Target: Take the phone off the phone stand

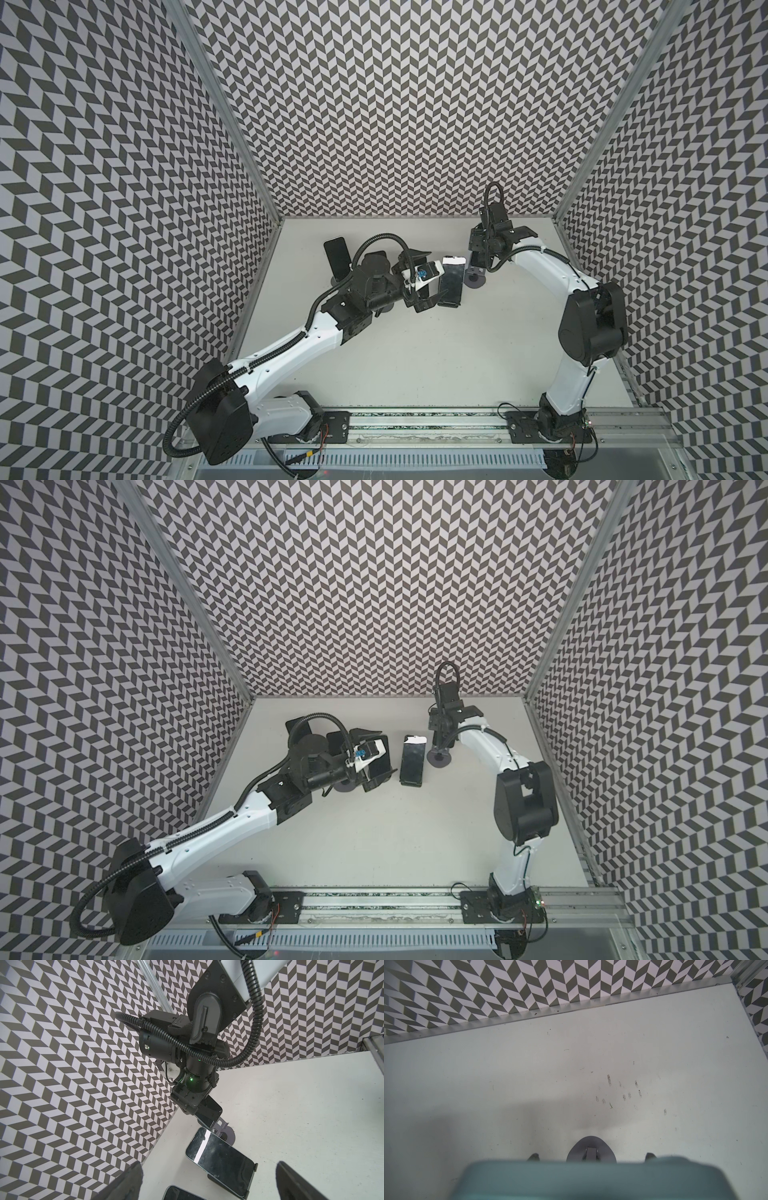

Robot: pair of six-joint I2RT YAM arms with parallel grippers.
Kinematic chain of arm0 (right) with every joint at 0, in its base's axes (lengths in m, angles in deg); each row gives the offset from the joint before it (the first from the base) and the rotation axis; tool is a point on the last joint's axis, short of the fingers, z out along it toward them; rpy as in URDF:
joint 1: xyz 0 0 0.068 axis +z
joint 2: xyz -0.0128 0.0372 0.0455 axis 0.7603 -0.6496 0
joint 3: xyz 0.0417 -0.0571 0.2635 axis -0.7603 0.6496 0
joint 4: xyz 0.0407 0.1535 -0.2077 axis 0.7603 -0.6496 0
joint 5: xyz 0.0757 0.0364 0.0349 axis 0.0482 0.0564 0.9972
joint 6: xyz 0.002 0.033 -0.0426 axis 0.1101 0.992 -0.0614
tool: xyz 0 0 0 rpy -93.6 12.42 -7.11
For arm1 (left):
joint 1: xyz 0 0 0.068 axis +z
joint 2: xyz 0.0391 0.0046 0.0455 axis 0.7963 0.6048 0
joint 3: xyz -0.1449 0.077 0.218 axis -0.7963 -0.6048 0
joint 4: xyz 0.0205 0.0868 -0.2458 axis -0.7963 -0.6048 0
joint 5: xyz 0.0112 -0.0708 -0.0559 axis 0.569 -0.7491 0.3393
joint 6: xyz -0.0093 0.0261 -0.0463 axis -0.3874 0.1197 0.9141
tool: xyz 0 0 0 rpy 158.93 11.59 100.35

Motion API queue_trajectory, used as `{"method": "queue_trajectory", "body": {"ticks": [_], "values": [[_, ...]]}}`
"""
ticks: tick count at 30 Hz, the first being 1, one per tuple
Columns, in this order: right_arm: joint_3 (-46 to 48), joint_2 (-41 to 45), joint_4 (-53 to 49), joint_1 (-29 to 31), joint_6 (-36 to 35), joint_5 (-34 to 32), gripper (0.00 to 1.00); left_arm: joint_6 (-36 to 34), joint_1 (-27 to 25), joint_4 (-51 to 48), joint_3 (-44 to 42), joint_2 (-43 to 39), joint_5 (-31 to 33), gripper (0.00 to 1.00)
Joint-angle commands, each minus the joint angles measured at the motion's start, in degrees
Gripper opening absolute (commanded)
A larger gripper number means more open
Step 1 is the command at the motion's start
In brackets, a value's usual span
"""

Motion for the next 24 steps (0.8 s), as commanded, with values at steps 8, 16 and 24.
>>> {"method": "queue_trajectory", "body": {"ticks": [8, 16, 24], "values": [[1.03, 4.29, 3.94, -0.43, -1.09, -0.39, 0.60, 0.45, -0.45, 0.06, 1.68, -0.52, 0.59, 1.00], [2.20, 5.18, 4.12, -0.42, -2.01, -0.09, 0.60, 1.43, -0.59, 0.07, 2.10, -0.55, 0.66, 1.00], [3.21, 5.76, 5.36, -0.42, -2.46, 0.59, 0.59, 2.56, -0.62, -0.54, 3.43, -0.12, 0.54, 1.00]]}}
